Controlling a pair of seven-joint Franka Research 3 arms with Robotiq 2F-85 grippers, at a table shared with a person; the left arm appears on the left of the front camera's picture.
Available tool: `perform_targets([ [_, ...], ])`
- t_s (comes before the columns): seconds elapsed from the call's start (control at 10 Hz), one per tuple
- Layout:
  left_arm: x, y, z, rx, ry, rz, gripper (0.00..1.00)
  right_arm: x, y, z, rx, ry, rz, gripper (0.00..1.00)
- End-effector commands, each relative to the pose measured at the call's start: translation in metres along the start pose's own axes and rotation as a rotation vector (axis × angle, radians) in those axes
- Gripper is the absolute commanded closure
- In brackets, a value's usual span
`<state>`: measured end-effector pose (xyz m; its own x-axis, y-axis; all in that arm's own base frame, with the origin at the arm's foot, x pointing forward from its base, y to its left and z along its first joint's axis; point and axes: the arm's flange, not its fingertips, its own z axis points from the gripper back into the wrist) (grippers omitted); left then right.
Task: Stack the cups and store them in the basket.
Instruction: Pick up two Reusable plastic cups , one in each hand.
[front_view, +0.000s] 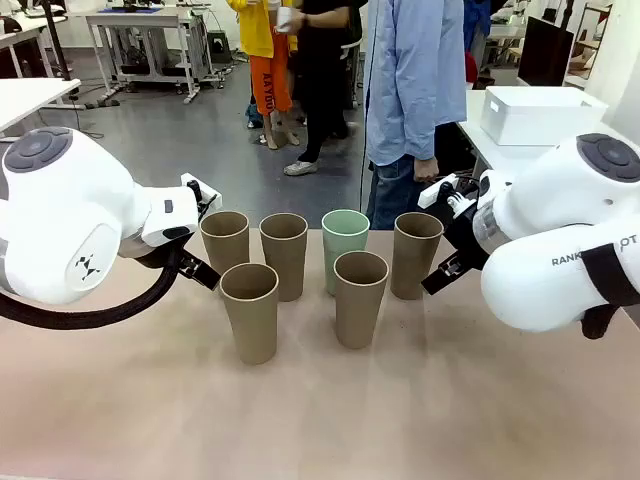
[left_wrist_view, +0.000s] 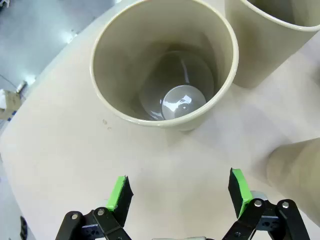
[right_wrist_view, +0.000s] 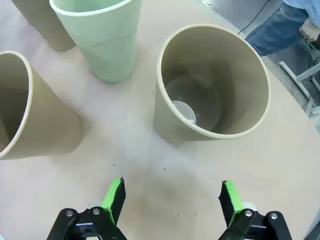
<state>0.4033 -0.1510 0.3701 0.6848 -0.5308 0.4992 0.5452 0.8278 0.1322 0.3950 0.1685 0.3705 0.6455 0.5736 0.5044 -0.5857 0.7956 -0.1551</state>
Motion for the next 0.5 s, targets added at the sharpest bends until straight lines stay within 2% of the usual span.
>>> perform_targets([
  [0.0,0.0001,0.0000,0.0001,0.000,0.000,0.000,0.00,0.0000,0.0000,0.0000,0.000,0.000,0.000,0.00],
  [0.4,0.0001,0.0000,0.0001,0.000,0.000,0.000,0.00,0.0000,0.0000,0.0000,0.000,0.000,0.000,0.00],
])
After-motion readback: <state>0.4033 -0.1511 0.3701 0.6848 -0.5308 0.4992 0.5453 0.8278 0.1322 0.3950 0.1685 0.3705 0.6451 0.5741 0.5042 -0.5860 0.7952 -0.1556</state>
